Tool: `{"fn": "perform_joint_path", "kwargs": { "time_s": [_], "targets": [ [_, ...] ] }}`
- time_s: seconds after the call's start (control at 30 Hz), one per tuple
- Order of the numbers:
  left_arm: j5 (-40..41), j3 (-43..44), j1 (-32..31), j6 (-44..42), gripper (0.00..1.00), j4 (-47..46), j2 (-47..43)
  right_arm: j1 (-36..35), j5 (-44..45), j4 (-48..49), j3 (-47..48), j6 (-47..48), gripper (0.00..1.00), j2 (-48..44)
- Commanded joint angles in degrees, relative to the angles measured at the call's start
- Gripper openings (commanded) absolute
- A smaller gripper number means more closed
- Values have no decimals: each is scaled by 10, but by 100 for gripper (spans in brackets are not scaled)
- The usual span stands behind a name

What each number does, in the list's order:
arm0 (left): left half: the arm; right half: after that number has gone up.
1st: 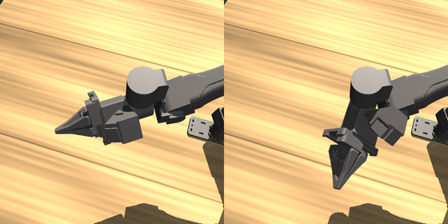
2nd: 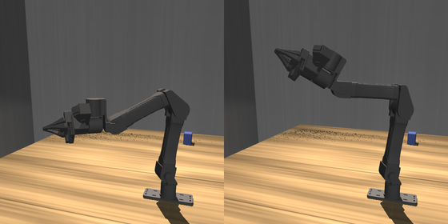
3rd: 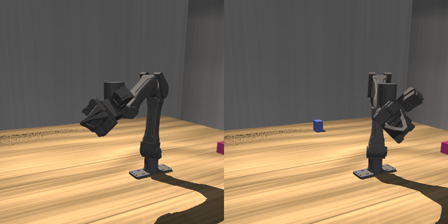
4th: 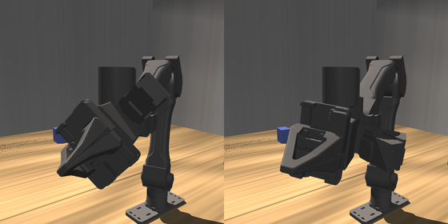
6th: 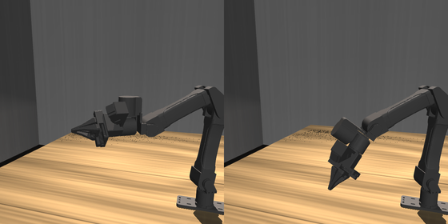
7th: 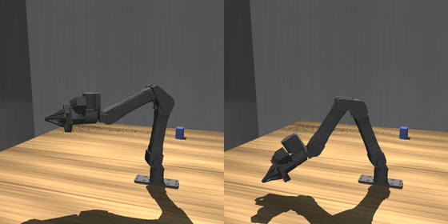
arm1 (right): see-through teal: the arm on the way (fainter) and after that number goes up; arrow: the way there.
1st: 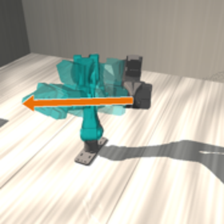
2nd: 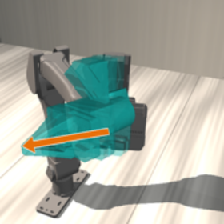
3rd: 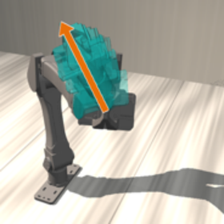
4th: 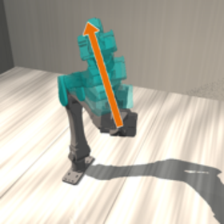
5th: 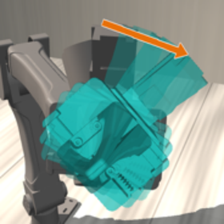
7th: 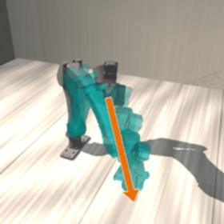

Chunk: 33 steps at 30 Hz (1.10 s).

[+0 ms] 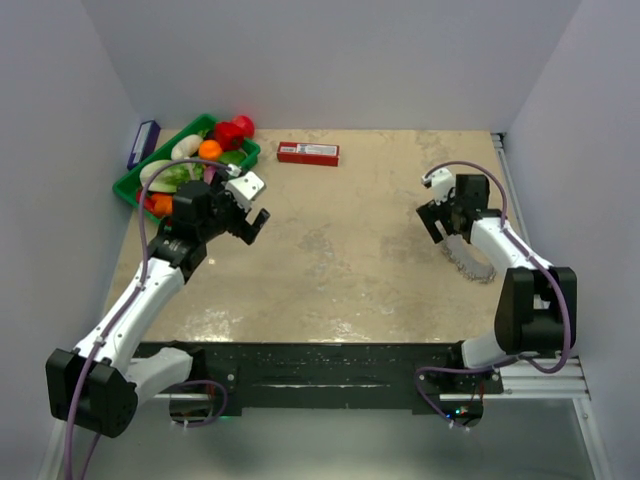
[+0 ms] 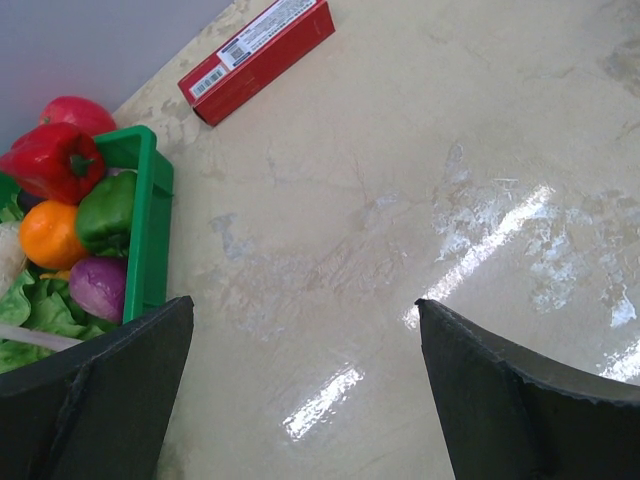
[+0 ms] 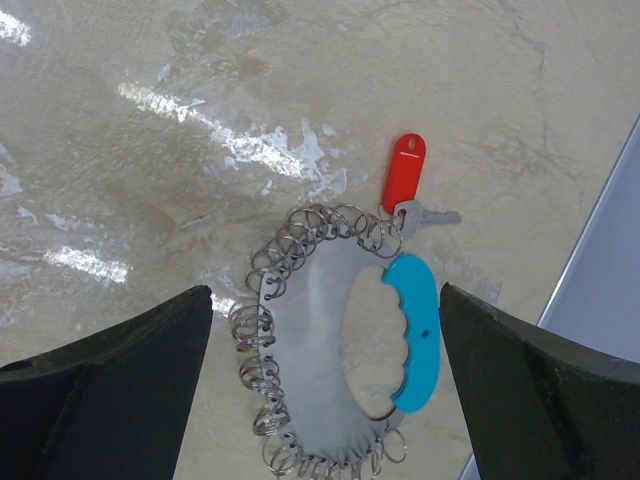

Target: Remove the keys from the keyring

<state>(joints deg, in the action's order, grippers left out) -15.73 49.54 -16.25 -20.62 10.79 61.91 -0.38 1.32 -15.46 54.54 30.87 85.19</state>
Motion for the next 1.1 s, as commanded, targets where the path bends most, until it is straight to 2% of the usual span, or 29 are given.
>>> {"fn": "perform_joint_path", "kwargs": {
  "time_s": [0.0, 0.43, 0.87, 1.07],
  "targets": [
    [-2, -6, -3, -4, 100, -21, -26, 3, -11, 8, 32, 1, 99, 1],
    [-4, -6, -3, 2, 99, -22, -19, 2, -6, -8, 63, -8, 99, 38],
    [-8, -13, -2, 8, 99, -26, -12, 2, 36, 3, 84, -35, 99, 126],
    [-10, -12, -3, 8, 100, -27, -14, 2, 45, 3, 87, -36, 96, 141]
  ]
}}
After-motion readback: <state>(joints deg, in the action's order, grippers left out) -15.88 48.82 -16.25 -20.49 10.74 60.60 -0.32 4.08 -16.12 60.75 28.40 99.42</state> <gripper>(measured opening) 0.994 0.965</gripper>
